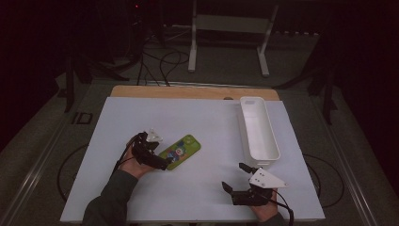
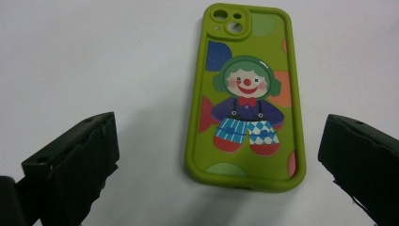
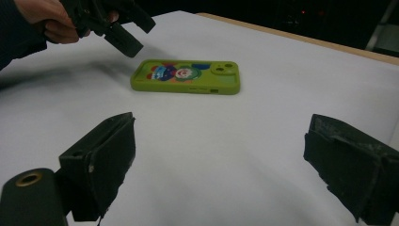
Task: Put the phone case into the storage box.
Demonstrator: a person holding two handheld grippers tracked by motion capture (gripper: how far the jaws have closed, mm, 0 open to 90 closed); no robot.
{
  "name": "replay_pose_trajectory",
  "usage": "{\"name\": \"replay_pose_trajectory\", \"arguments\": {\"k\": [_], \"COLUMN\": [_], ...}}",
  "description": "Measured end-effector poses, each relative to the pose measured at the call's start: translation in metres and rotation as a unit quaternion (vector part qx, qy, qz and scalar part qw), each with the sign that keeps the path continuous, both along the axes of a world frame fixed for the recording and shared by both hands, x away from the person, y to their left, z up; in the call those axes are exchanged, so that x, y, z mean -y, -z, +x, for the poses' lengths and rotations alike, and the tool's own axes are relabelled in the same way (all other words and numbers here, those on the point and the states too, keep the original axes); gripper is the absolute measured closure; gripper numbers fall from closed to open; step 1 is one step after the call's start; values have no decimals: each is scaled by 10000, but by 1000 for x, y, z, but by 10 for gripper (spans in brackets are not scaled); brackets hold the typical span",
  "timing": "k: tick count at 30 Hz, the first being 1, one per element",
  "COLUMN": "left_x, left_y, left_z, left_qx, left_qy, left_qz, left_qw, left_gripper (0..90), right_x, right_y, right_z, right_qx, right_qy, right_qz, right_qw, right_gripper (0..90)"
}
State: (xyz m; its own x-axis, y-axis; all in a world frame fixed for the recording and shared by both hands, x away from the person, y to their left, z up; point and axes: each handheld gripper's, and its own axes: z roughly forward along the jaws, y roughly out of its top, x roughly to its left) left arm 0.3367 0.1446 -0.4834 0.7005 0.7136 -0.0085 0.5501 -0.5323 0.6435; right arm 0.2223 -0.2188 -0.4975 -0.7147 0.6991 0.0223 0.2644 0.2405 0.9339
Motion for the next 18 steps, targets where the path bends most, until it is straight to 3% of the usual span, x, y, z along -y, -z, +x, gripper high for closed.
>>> {"name": "replay_pose_trajectory", "arguments": {"k": [18], "left_x": [8], "left_y": [5], "left_z": [2], "left_qx": [-104], "left_qy": [118], "left_qz": [77], "left_qw": [9998], "left_gripper": [0], "right_x": [0], "right_y": [0], "right_z": [0], "right_qx": [1], "right_qy": [-3], "right_qz": [-1], "right_qw": [10000], "right_gripper": [92]}}
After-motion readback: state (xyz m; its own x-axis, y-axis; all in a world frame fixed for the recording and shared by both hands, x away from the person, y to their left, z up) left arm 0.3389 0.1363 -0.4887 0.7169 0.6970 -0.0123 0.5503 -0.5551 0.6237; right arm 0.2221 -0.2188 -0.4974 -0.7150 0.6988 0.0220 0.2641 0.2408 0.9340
